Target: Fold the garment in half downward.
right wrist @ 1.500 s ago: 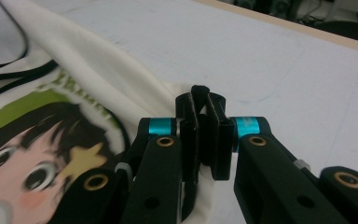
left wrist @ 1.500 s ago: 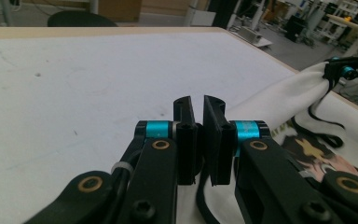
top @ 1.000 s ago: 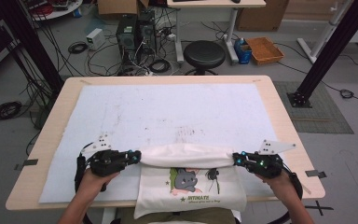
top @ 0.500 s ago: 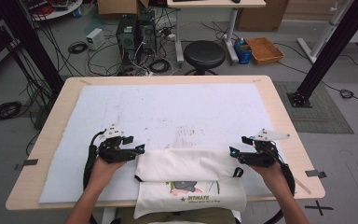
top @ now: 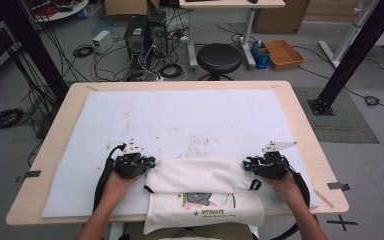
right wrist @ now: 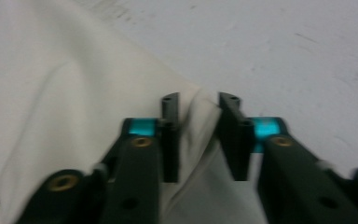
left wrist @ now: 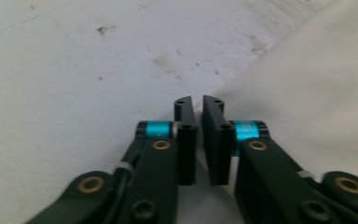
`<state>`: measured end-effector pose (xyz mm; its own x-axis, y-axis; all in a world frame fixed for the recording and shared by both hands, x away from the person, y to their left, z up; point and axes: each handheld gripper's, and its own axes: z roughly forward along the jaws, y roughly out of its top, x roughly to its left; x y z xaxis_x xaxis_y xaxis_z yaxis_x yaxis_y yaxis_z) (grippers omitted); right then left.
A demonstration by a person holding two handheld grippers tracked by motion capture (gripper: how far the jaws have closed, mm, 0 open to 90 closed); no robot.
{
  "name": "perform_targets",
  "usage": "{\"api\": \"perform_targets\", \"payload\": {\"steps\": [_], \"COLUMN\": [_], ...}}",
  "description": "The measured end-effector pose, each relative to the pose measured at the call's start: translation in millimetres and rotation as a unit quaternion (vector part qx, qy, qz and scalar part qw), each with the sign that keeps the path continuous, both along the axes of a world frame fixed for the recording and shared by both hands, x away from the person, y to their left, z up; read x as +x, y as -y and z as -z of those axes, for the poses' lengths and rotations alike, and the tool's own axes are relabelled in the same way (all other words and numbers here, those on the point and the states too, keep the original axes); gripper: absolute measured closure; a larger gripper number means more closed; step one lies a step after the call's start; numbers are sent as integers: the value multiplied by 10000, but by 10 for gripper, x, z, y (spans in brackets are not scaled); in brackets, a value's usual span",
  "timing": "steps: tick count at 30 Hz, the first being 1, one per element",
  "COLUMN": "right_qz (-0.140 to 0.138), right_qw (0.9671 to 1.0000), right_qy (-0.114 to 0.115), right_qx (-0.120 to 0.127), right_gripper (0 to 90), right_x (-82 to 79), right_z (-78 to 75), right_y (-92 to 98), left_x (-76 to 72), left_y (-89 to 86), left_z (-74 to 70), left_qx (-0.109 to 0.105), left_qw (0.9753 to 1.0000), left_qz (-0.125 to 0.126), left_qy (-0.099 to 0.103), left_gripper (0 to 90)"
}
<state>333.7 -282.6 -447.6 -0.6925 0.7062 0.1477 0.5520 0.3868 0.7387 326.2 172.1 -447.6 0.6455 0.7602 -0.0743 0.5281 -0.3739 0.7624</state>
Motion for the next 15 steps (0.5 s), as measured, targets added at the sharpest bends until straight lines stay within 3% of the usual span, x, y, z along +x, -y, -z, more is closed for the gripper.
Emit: {"api": "perform_targets", "payload": {"steps": [5, 7, 12, 15], "right_qz": [-7, 27, 213, 458], "right_qw": [9998, 9996, 9975, 9961], "right_qy": [133, 230, 625, 730], "right_qx": [-118, -165, -260, -159], "right_gripper": [832, 839, 842, 842], "right_x": [-17, -3, 117, 326], "right_z": [-26, -36, -142, -207], "right_y": [-15, -10, -5, 8], "left_x": [20, 45, 210, 370], "left_y": [-50, -72, -168, -166], "left_z": [2, -28, -168, -220], "left_qx": [-276, -525, -861, -1019], "left_qw": [9995, 9985, 9961, 9940], "left_qz": [-71, -102, -173, -286], "left_qy": [-124, -120, 130, 277], "left_gripper": [863, 867, 868, 868]}}
